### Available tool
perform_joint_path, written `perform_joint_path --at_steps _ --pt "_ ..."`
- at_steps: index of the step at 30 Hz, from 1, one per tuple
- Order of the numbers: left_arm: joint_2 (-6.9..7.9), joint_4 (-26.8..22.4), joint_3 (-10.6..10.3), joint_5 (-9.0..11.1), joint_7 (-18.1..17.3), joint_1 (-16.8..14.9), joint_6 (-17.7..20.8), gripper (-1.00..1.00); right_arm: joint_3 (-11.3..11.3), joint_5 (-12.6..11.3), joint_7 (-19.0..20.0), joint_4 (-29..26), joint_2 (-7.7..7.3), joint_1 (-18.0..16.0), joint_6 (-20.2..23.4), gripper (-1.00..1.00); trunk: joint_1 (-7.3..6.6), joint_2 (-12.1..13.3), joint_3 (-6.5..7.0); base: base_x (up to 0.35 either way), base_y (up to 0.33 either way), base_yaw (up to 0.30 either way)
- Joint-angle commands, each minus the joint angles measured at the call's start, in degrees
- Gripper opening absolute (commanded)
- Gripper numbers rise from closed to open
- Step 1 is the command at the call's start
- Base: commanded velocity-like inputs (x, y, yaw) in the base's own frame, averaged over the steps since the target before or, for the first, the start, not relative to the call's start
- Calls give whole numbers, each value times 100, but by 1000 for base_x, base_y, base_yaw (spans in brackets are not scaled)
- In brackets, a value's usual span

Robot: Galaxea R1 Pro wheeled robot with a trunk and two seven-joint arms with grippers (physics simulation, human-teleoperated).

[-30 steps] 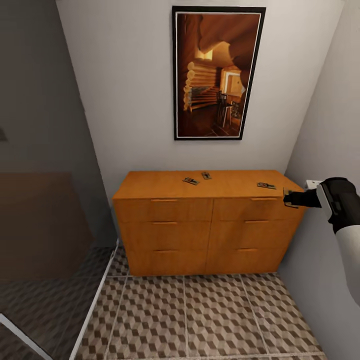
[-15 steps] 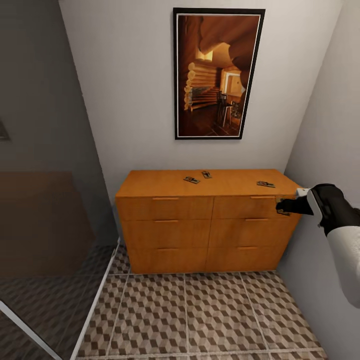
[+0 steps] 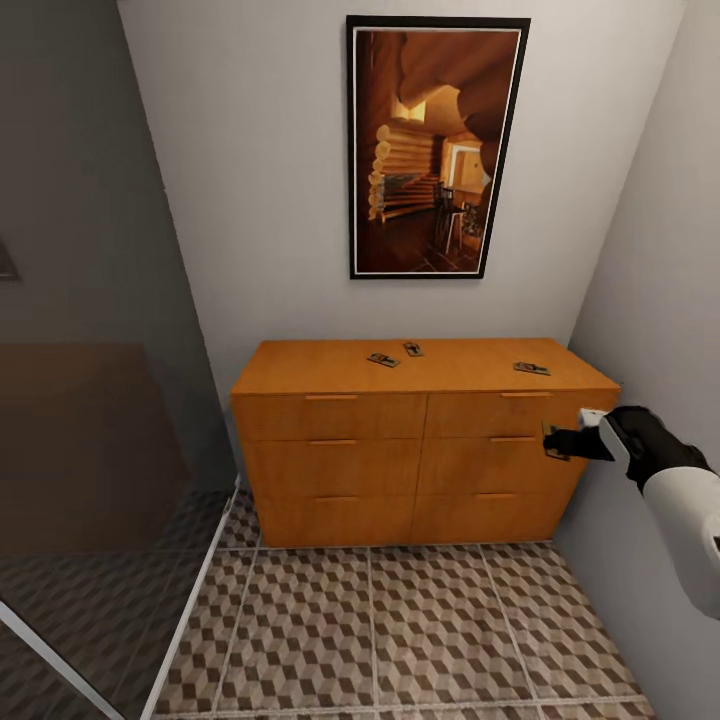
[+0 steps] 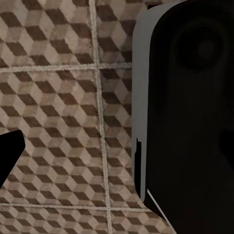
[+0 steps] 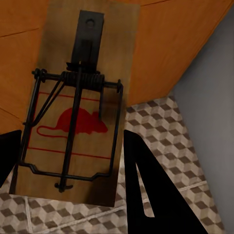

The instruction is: Take the four mousetraps from the cabinet in the bathroom and place them on the bathroom floor. Make sure all four end up on the same floor surface, and ensure that at least two of them are either under or directly next to the same bathroom sink.

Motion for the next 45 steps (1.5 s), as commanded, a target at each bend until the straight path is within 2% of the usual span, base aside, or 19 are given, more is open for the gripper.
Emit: perform_joint_path --at_steps 1,9,11,14,17,19,20,24,29,35,40,43,45 --pt "1 11 4 -6 -4 -5 -31 100 -34 -7 16 80 3 -3 -57 -100 0 -3 -4 0 0 0" --pt "-1 5 4 -6 -4 -6 -33 100 -34 141 36 1053 78 -2 -1008 -100 0 -3 -4 0 0 0" --pt "-4 3 4 -6 -4 -5 -32 100 -34 252 48 1336 101 4 -1315 -100 0 -3 -4 0 0 0" --pt "-39 1 4 -6 -4 -4 -37 100 -34 560 56 1804 123 27 -1937 -100 0 -3 -4 0 0 0" --pt "-72 -2 4 -6 -4 -3 -37 100 -34 831 63 1997 180 104 -2420 -100 0 -3 -4 0 0 0" --pt "-83 -4 4 -6 -4 -3 -38 100 -34 953 74 2061 269 312 -2700 -100 0 -3 -4 0 0 0" --pt "-87 -7 4 -6 -4 -4 -39 100 -34 1001 82 2085 327 523 -2869 -100 0 -3 -4 0 0 0" --pt "-98 -13 8 -6 -4 -2 -40 100 -34 1063 92 2117 540 1198 -3509 -100 0 -3 -4 0 0 0" --pt "-123 -80 12 -6 -4 -5 -40 100 -34 1081 95 2127 885 2062 -4501 -100 0 -3 -4 0 0 0" --pt "-133 -223 13 -6 -4 -6 -43 100 -34 1080 97 2128 1086 2902 -5527 -100 0 -3 -4 0 0 0" --pt "-139 -324 13 -6 -4 -8 -44 100 -34 1077 89 2134 1213 3325 -6072 -100 0 -3 -4 0 0 0" --pt "-145 -379 19 -6 -4 -8 -47 100 -34 1072 62 2136 1339 3642 -6608 -100 0 -3 -4 0 0 0" --pt "-146 -426 20 -6 -4 -8 -50 100 -34 1070 58 2136 1364 3716 -6769 -100 0 -3 -4 0 0 0"
